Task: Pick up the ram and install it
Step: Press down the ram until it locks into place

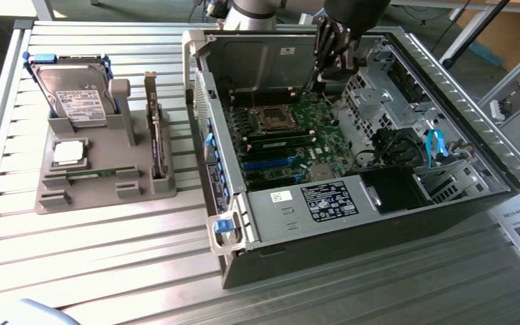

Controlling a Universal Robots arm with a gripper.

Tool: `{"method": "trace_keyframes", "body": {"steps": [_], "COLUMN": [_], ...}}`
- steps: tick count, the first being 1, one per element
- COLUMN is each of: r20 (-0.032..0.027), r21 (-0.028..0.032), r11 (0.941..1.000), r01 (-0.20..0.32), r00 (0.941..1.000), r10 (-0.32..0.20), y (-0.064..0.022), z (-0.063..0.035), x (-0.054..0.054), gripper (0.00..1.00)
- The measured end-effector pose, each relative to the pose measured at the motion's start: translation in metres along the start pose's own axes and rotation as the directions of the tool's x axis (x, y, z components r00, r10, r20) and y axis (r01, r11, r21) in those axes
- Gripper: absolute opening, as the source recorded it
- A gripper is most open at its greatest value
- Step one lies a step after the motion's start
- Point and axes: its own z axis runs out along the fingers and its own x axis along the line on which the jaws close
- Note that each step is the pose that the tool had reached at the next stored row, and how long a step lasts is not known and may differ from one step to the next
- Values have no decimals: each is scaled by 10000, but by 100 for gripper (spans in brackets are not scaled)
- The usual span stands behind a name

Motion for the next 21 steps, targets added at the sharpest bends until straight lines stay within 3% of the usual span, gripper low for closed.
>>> {"method": "trace_keyframes", "body": {"steps": [5, 10, 16, 21], "r20": [11, 23, 35, 45], "r21": [-8, -17, -29, -39], "r11": [9971, 9882, 9702, 9492], "r01": [-767, -1530, -2421, -3148], "r00": [9971, 9882, 9702, 9492], "r10": [767, 1530, 2421, 3148], "y": [0, 0, 0, 0], "z": [0, 0, 0, 0], "x": [0, 0, 0, 0], "gripper": [10, 10, 10, 10]}}
